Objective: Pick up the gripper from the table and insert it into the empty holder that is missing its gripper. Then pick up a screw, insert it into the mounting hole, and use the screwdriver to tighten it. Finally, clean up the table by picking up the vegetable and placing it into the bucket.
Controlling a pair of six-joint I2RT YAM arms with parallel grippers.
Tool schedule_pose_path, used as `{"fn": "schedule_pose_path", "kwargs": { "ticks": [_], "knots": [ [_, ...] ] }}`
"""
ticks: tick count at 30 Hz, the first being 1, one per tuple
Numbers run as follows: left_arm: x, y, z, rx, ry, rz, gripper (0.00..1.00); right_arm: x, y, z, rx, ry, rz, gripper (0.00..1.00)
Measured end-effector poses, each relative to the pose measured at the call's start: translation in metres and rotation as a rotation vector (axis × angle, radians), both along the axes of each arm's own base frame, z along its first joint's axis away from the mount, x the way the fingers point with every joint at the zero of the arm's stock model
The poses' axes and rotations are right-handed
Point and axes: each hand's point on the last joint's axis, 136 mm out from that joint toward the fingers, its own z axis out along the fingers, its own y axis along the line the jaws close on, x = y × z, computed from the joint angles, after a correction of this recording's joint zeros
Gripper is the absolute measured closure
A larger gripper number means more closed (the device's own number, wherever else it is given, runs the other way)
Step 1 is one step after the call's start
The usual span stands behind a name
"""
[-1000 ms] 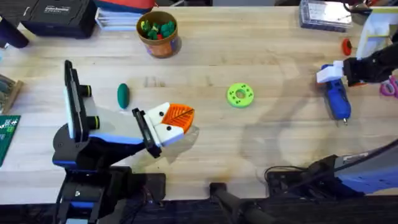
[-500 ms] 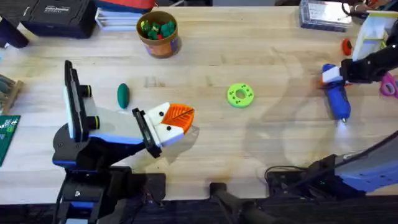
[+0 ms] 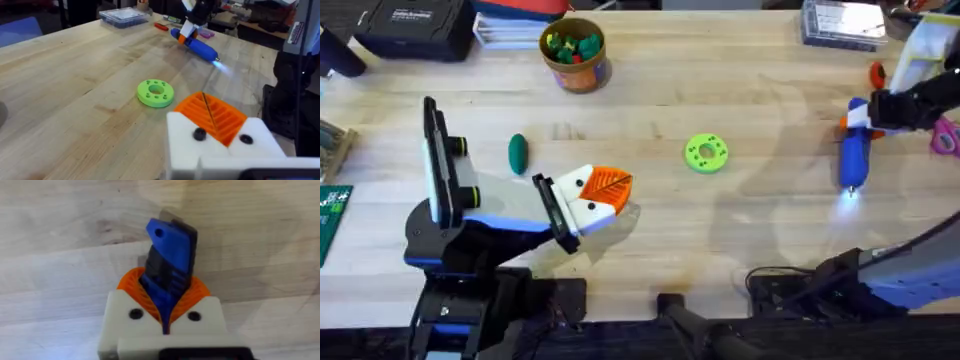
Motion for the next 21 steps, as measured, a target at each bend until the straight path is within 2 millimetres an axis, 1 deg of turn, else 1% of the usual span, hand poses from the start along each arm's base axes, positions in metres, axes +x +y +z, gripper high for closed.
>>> {"fn": "schedule_pose_path", "kwargs": {
  "ticks": [2, 5, 9, 13, 17, 18, 19, 20, 21],
  "knots": [
    [0.000, 0.000, 0.000, 0.000, 0.000, 0.000, 0.988, 0.004, -0.002, 0.012, -0.016, -0.036, -0.015, 0.974],
    [0.000, 0.000, 0.000, 0.000, 0.000, 0.000, 0.988, 0.010, -0.005, 0.042, -0.058, -0.119, -0.036, 0.975],
    [0.000, 0.000, 0.000, 0.000, 0.000, 0.000, 0.988, 0.013, -0.006, 0.100, -0.126, -0.265, -0.075, 0.975],
    [0.000, 0.000, 0.000, 0.000, 0.000, 0.000, 0.988, 0.013, -0.001, 0.153, -0.166, -0.414, -0.097, 0.975],
    [0.000, 0.000, 0.000, 0.000, 0.000, 0.000, 0.988, 0.014, 0.010, 0.197, -0.194, -0.561, -0.109, 0.974],
    [0.000, 0.000, 0.000, 0.000, 0.000, 0.000, 0.988, 0.015, 0.015, 0.209, -0.204, -0.607, -0.106, 0.975],
    [0.000, 0.000, 0.000, 0.000, 0.000, 0.000, 0.988, 0.017, 0.023, 0.220, -0.212, -0.658, -0.095, 0.974],
    [0.000, 0.000, 0.000, 0.000, 0.000, 0.000, 0.988, 0.018, 0.030, 0.227, -0.214, -0.695, -0.085, 0.975],
    [0.000, 0.000, 0.000, 0.000, 0.000, 0.000, 0.988, 0.019, 0.042, 0.235, -0.212, -0.740, -0.068, 0.975]
  ]
}}
